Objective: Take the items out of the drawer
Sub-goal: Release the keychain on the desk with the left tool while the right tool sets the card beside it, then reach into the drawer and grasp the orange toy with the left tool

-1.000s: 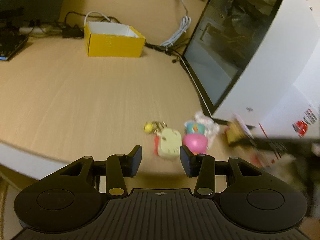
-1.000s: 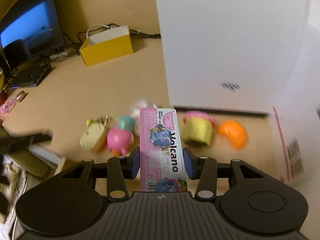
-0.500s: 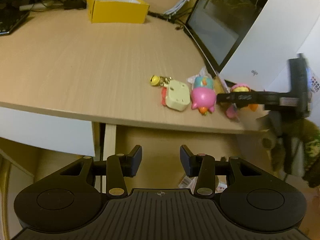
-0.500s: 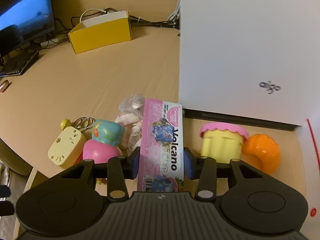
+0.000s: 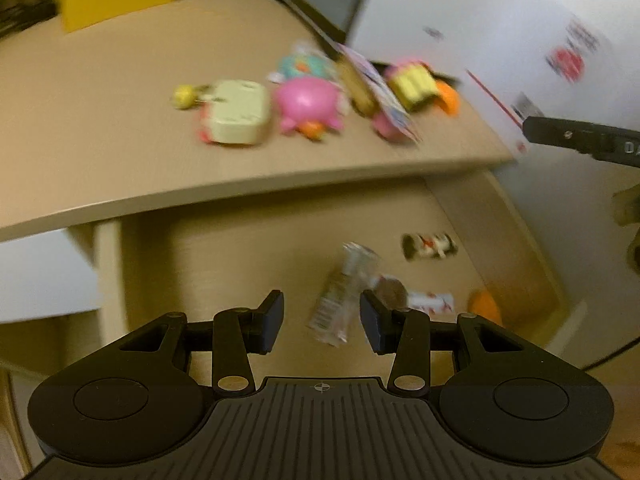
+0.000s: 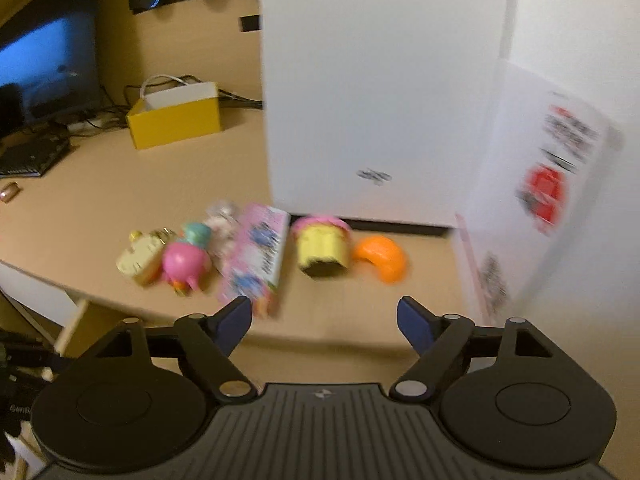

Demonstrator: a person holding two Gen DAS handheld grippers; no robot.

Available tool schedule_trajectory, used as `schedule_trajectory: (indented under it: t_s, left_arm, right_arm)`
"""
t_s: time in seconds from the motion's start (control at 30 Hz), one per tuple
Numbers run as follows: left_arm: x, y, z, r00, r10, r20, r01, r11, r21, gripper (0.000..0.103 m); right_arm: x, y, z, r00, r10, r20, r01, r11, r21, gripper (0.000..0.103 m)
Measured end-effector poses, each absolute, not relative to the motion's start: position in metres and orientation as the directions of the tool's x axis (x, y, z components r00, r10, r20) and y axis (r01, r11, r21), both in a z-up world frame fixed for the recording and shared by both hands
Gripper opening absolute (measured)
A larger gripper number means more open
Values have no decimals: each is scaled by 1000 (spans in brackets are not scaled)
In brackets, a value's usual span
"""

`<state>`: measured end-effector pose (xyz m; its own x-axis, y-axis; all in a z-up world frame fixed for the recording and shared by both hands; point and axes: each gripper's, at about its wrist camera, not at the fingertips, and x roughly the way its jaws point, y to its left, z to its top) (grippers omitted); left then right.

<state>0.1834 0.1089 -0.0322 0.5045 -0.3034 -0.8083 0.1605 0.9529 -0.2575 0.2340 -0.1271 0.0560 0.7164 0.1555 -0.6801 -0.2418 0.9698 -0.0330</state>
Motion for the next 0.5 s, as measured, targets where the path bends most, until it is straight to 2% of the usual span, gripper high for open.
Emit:
schedule_trajectory:
  t_s: [0.13,0.23,0.37,0.5]
  left_arm:
    - [187,89,-38,482,-329,-812,233,941,-244,46]
    - [191,73,-42,464,-354,-812,286,927,-241,46]
    - [204,41,-51,378,-438,-816,368,880,-301,46]
    - [219,-3,-68,275,-494,-825,467,818,-334,46]
  right_arm:
    - [211,-149,53,724,107,-682,-185,982,-42,83]
    - [196,-165,53,725,103,-682,-135,991,6,83]
    - [182,-180,55,657,173,-734,-137,985,109,83]
    - [168,-187,64,639,186,-747,-120,982,142,83]
